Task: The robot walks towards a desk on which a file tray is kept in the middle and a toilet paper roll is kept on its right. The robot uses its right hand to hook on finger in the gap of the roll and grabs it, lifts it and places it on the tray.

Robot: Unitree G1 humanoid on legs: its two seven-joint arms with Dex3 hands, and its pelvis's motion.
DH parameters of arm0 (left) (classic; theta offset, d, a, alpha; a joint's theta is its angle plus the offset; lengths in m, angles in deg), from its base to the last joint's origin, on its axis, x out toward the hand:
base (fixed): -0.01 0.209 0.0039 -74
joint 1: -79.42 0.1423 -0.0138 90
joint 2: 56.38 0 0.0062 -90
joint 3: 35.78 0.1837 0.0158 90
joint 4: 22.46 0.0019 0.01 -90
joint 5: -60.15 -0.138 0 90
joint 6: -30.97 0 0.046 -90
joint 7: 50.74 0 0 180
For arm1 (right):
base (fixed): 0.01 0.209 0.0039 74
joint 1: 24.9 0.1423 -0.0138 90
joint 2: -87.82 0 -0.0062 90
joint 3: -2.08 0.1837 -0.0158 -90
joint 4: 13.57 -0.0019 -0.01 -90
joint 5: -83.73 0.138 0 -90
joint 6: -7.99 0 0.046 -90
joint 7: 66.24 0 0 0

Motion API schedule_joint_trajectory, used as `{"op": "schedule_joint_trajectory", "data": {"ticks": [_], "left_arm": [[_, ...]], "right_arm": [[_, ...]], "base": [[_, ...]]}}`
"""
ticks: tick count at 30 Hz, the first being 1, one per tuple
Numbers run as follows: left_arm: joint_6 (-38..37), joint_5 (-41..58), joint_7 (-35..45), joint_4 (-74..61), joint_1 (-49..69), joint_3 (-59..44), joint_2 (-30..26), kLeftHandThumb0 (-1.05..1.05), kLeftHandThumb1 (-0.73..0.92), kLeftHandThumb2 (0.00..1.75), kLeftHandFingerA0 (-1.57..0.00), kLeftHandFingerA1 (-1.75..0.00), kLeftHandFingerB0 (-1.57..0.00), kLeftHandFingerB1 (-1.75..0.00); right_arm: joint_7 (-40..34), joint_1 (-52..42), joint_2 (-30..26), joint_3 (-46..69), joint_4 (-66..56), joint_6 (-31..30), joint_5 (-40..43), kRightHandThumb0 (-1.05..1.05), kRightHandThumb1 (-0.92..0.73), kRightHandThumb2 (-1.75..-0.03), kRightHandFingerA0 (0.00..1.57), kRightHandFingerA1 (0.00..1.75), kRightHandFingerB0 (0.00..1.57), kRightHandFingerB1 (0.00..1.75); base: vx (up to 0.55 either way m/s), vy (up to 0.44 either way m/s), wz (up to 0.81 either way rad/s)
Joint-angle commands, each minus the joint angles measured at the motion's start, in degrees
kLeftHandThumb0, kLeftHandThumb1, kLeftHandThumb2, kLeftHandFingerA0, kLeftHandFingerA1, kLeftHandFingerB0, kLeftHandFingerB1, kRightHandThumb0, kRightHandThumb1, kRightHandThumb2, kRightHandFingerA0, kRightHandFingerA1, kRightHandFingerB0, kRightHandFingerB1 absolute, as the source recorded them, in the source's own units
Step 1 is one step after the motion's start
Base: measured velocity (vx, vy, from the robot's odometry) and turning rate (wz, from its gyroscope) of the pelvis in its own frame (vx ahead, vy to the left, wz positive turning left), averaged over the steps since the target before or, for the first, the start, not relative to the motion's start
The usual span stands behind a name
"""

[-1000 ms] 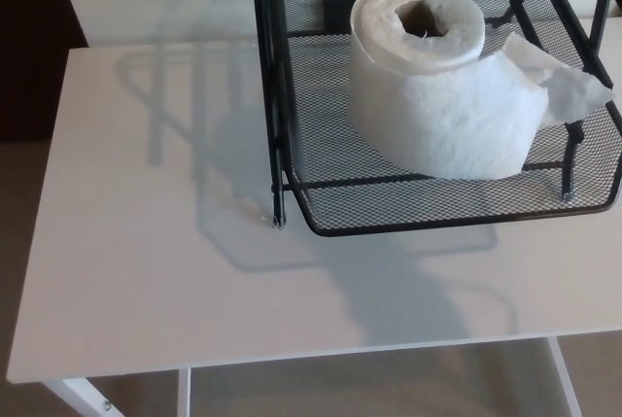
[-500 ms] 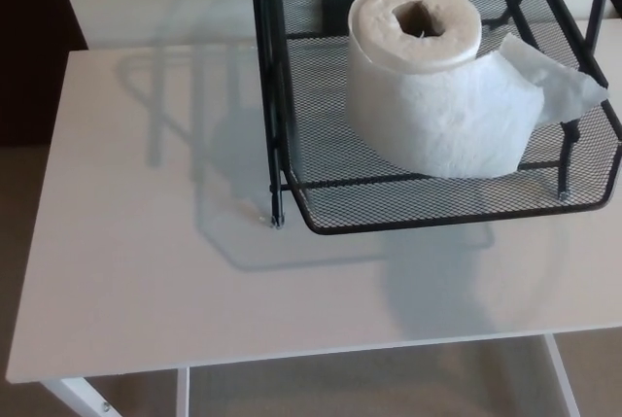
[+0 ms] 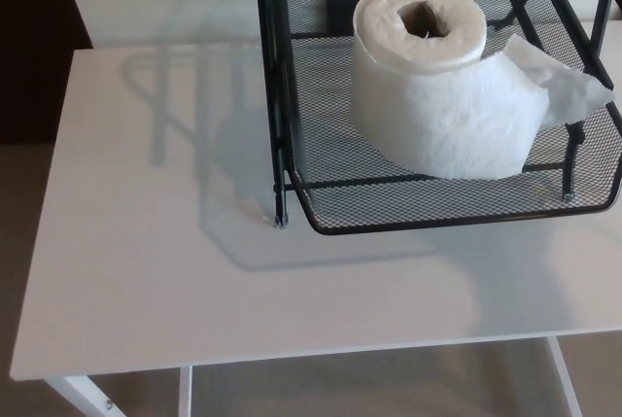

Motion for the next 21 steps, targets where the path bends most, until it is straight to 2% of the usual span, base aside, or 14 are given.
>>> {"op": "schedule_joint_trajectory", "data": {"ticks": [1,2,3,6,7,10,11,12,13,15,16,17,18,21], "left_arm": [[-1.1,0.0,0.0,-1.7,-0.8,0.0,-0.1,-0.89,0.76,1.16,-0.46,-0.67,-0.27,-0.6],[-0.9,0.1,-0.3,-1.2,-1.1,-0.1,-0.1,-0.89,0.75,1.15,-0.46,-0.67,-0.28,-0.6],[-0.8,0.1,-0.5,-1.0,-1.2,-0.2,0.0,-0.9,0.75,1.15,-0.47,-0.67,-0.28,-0.6],[-0.6,-0.2,-0.6,-0.7,-2.3,0.1,-0.1,-0.89,0.75,1.15,-0.47,-0.67,-0.28,-0.6],[-0.4,-0.2,-0.7,-0.6,-2.6,0.2,-0.1,-0.86,0.73,1.14,-0.48,-0.68,-0.29,-0.6],[-0.4,-0.1,-0.6,-0.5,-2.6,0.1,-0.1,-0.86,0.74,1.14,-0.48,-0.68,-0.29,-0.6],[-0.4,0.0,-0.3,-0.5,-2.6,0.0,-0.1,-0.89,0.92,0.73,-0.5,-0.63,-0.28,-0.55],[-0.4,0.0,-0.2,-0.4,-2.6,0.0,-0.1,-0.89,0.92,0.73,-0.5,-0.63,-0.28,-0.55],[0.0,-0.1,-0.7,-0.5,-3.0,0.1,0.0,-0.88,0.74,1.15,-0.48,-0.68,-0.29,-0.6],[-0.2,-1.7,-2.2,-0.8,-3.0,1.3,-0.1,-0.87,0.75,1.16,-0.49,-0.67,-0.29,-0.6],[0.2,-2.9,-2.7,-0.8,-3.2,2.4,-0.5,-0.87,0.92,0.76,-0.51,-0.64,-0.29,-0.55],[0.0,-3.4,-3.2,-0.3,-3.5,2.8,-0.5,-0.88,0.92,0.75,-0.53,-0.66,-0.31,-0.57],[0.2,-4.9,-3.4,-0.2,-3.5,4.2,-1.1,-0.86,0.92,0.78,-0.51,-0.66,-0.3,-0.56],[1.3,-6.0,-3.6,0.7,-4.2,5.6,-1.6,-0.88,0.92,0.76,-0.47,-0.68,-0.29,-0.59]], "right_arm": [[-33.2,-40.3,52.5,49.3,-28.0,9.6,6.0,-0.6,-0.74,-0.63,0.71,1.0,0.45,0.59],[-37.8,-43.8,57.5,47.7,-24.9,19.0,6.2,-0.53,-0.59,-0.99,0.73,0.96,0.38,0.65],[-39.9,-46.1,60.4,46.7,-22.4,24.3,6.6,-0.57,-0.74,-0.62,0.61,1.19,0.37,0.63],[-41.5,-50.5,65.1,45.2,-14.1,34.9,9.7,-0.54,-0.73,-0.64,0.5,1.36,0.34,0.69],[-45.4,-53.3,65.7,42.4,-8.0,39.4,6.3,-0.69,-0.65,-1.03,0.62,1.11,0.35,0.73],[-52.0,-57.3,65.2,37.5,0.7,46.9,0.6,-0.64,-0.77,-0.65,0.51,1.41,0.32,0.81],[-51.4,-57.7,63.4,36.4,8.4,50.0,2.2,-0.56,-0.72,-0.65,0.64,1.42,0.35,0.78],[-51.2,-58.0,62.7,35.7,11.5,51.4,3.0,-0.56,-0.72,-0.65,0.64,1.42,0.35,0.78],[-55.4,-57.6,60.7,33.8,16.9,54.2,1.0,-0.59,-0.7,-0.64,0.73,1.4,0.39,0.87],[-58.7,-58.8,57.7,29.3,22.0,50.7,-2.2,-0.68,-0.72,-0.66,0.73,1.45,0.37,0.86],[-51.6,-60.5,59.1,27.6,17.7,41.2,-1.0,-0.74,-0.68,-0.64,0.63,1.39,0.32,0.73],[-52.7,-61.2,63.0,25.8,6.7,27.2,-5.6,-0.76,-0.66,-0.61,0.55,1.09,0.43,0.63],[-47.7,-64.9,61.2,17.8,-2.4,12.5,-14.9,-0.7,-0.83,-0.64,0.3,0.95,0.17,0.64],[-39.1,-69.0,55.1,8.2,-8.1,6.5,-22.3,-0.64,-0.86,-0.65,0.57,0.92,0.4,0.58]], "base": [[0.0,0.0,0.0],[0.0,0.0,0.0],[0.0,0.0,0.0],[0.0,0.0,0.0],[0.0,0.0,0.0],[0.0,0.0,0.0],[0.0,0.0,0.0],[0.0,0.0,0.0],[0.0,0.0,0.0],[0.0,0.0,0.0],[0.0,0.0,0.0],[0.0,0.0,0.0],[0.0,0.0,0.0],[0.0,0.0,0.0]]}}
